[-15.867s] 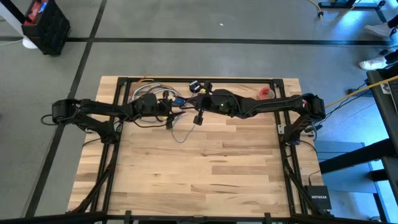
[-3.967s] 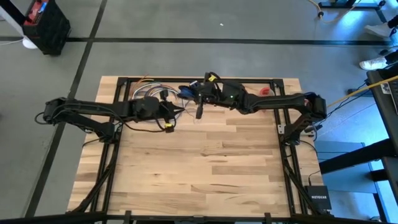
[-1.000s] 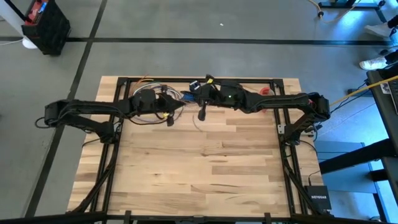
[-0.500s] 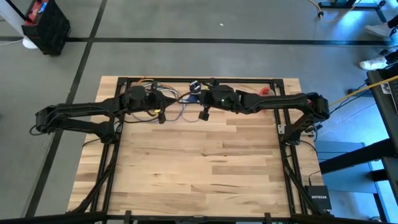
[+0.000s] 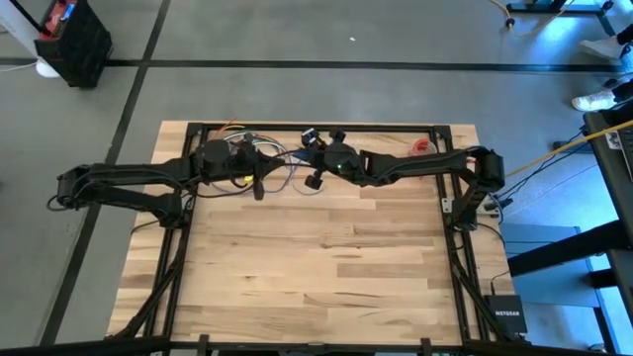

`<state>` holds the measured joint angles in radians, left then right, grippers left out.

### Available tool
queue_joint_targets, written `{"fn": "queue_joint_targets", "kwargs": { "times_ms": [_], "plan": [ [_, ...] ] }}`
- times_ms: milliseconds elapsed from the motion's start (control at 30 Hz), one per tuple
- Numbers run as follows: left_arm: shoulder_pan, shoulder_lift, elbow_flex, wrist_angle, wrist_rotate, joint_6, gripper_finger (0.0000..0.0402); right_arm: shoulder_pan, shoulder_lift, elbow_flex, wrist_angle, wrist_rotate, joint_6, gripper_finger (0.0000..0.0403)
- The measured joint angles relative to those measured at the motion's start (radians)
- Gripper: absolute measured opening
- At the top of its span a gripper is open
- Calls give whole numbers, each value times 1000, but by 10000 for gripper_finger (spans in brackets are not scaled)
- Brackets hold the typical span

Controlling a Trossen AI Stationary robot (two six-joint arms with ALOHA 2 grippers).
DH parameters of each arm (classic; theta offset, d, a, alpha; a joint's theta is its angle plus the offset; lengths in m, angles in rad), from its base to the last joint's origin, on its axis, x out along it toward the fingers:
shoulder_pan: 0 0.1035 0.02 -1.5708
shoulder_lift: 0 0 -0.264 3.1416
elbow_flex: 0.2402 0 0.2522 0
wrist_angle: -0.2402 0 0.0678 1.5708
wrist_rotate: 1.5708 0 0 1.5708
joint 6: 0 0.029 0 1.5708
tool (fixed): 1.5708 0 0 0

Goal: Coil cords
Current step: Coil the blue wire onto the black spool

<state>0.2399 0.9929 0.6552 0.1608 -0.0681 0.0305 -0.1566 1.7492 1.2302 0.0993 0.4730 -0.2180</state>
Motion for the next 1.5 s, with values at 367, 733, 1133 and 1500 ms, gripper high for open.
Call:
{"fn": "queue_joint_targets", "kwargs": {
  "times_ms": [367,733,1133,1500],
  "plan": [
    [-70,154,0,271,-4,9,8,0,26,-1,78,-33,-1,3],
    [-68,247,0,395,3,72,8,0,36,-1,132,-67,2,3],
    [-104,236,2,393,10,290,8,-2,36,19,193,-303,27,3],
    [-111,188,3,282,15,272,16,-3,36,21,198,-433,32,3]
  ]
}}
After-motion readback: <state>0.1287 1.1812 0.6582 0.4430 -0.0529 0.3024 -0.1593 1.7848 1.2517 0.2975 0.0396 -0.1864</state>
